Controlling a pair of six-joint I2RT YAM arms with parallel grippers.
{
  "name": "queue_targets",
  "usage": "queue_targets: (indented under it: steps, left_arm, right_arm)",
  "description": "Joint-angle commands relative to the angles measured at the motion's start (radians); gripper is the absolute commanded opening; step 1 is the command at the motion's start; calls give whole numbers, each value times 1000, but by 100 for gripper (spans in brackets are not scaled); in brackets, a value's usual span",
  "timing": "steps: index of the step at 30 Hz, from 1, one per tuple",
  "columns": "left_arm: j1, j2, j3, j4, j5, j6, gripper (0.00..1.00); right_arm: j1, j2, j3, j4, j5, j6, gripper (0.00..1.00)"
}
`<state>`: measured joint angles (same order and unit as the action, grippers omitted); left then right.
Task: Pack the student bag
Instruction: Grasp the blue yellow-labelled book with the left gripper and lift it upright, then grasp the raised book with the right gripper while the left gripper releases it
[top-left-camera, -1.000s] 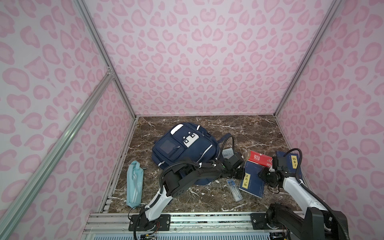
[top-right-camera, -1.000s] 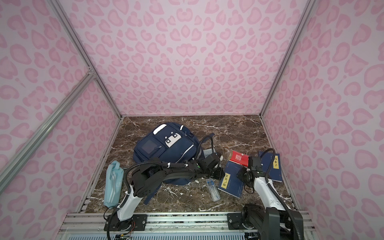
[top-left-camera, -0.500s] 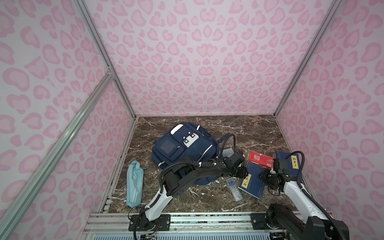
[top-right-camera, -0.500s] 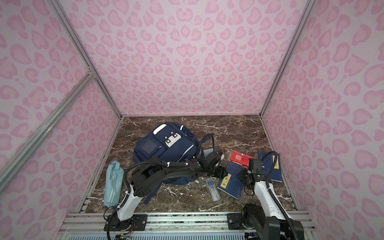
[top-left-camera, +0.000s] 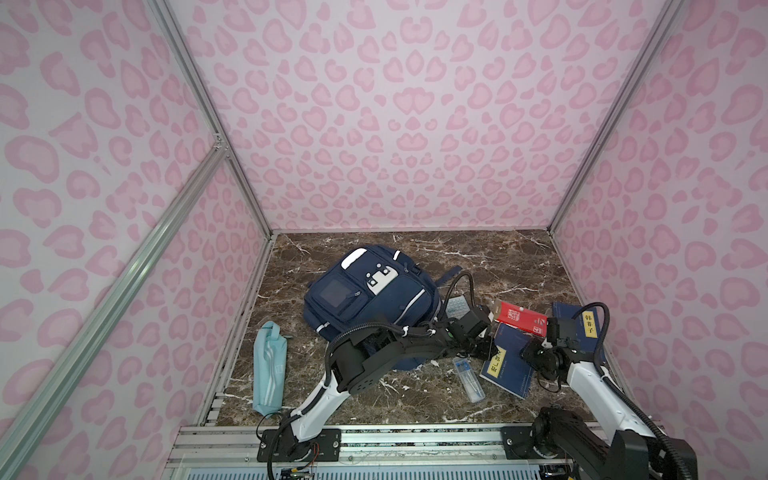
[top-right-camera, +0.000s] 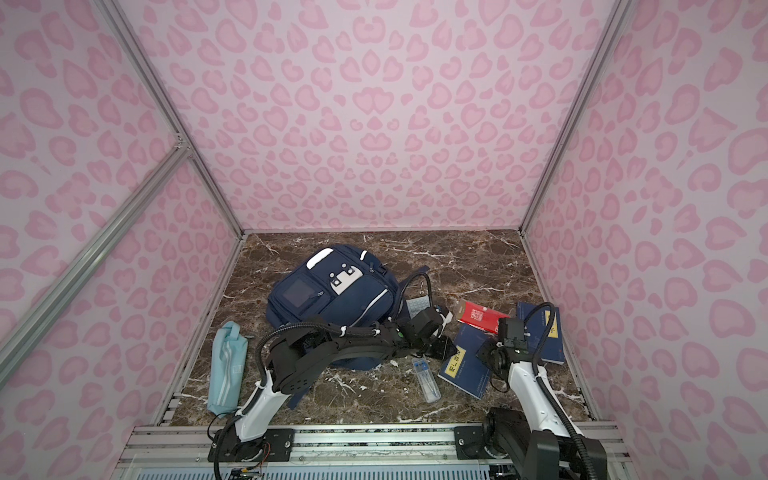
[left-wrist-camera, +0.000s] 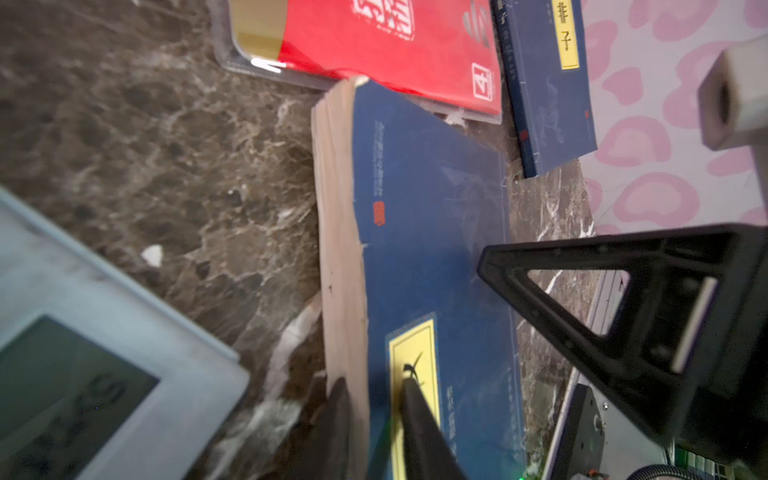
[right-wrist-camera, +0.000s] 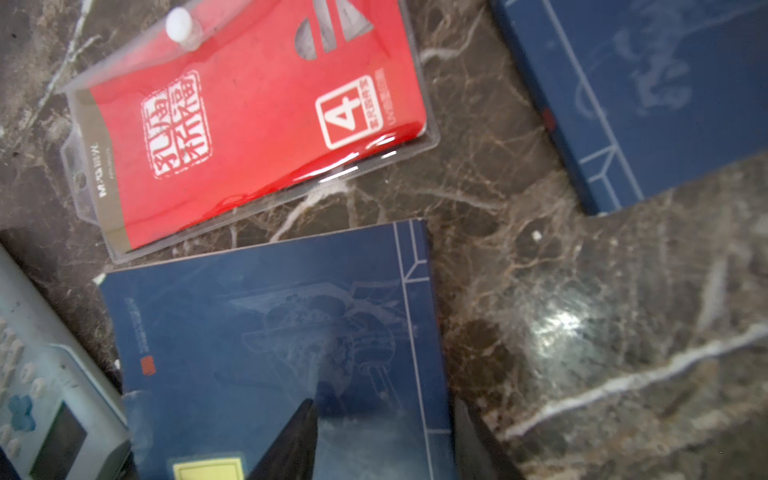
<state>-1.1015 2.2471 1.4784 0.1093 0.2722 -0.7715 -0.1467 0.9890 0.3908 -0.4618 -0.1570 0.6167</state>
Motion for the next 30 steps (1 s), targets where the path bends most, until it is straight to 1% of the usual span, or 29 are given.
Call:
queue_targets:
  steps: [1, 2, 6, 8, 9, 12, 14, 15, 19, 21, 23, 27, 30]
  left_arm:
    - [5, -27, -10, 14, 44, -2, 8]
    - [7, -36, -12, 11, 44, 0, 4]
    - [15, -89, -25, -3, 32, 17, 3]
    - [26, -109, -45, 23, 43, 5, 3]
    - [33, -119, -65, 52, 65, -9, 3]
    - [68, -183, -127, 161, 118, -57, 3]
    - [85, -244, -184, 184, 127, -56, 3]
    - [93, -282, -204, 203, 133, -55, 3]
    - [123, -430, -274, 241, 147, -63, 3]
    - [144, -498, -318, 276, 154, -80, 3]
    - [167, -552, -361, 313, 169, -101, 3]
    - [217, -610, -428, 391, 243, -134, 3]
    - [239, -646, -481, 490, 283, -179, 3]
  right_arm:
    - [3, -14, -3, 12, -39, 8, 53]
    - [3, -20, -4, 10, -37, 8, 53]
    - [3, -61, -6, 9, -35, 10, 54]
    - [2, -92, -14, 17, -36, 17, 56]
    - [1, -113, -18, 16, -35, 22, 59]
    - [-6, -185, -23, 16, -33, 19, 79]
    - [-19, -247, -34, 46, -85, 16, 92]
    - [-22, -290, -43, 78, -133, 12, 97]
    - [-21, -443, -75, 203, -326, 47, 97]
    - [-21, -513, -75, 232, -369, 62, 97]
    - [-19, -569, -69, 262, -408, 73, 94]
    - [6, -595, -42, 372, -564, 134, 91]
    - [77, -563, -42, 468, -601, 172, 89]
